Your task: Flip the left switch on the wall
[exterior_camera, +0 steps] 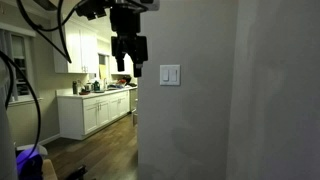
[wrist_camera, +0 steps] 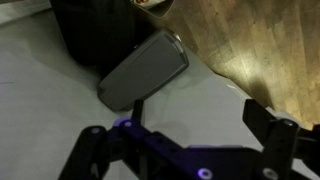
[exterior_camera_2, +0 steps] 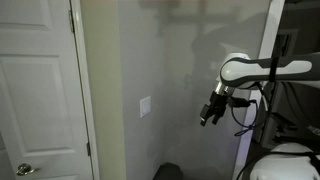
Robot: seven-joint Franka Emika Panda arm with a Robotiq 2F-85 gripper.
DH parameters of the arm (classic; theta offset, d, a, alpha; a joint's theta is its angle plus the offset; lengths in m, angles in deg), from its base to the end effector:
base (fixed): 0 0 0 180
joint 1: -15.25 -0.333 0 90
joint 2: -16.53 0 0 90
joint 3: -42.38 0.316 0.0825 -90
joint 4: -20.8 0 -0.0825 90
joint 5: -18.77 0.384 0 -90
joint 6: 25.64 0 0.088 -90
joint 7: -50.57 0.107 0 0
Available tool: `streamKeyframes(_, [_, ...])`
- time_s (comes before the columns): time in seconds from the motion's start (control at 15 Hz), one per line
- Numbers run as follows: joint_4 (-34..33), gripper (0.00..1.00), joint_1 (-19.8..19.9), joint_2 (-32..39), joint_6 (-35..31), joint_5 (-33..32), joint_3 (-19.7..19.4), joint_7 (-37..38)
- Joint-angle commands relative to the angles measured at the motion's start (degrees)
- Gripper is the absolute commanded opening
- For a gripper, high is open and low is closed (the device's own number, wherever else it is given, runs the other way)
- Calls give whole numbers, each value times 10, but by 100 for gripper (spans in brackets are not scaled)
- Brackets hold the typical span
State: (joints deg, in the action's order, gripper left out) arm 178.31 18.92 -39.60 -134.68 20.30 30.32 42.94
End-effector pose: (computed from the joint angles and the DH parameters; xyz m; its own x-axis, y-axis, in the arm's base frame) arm 0.2703 -0.0749 0.4836 0.9862 -0.0799 0.1449 -0.0529 -0.9820 -0.1815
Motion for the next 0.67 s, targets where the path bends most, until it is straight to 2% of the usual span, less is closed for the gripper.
streamKeyframes(0.0, [-1, 100, 7, 2, 1, 6, 6, -5])
streamKeyframes(0.53, [-1, 100, 7, 2, 1, 6, 6, -5])
streamKeyframes(0.6, [-6, 75, 4, 17, -10, 3, 4, -10])
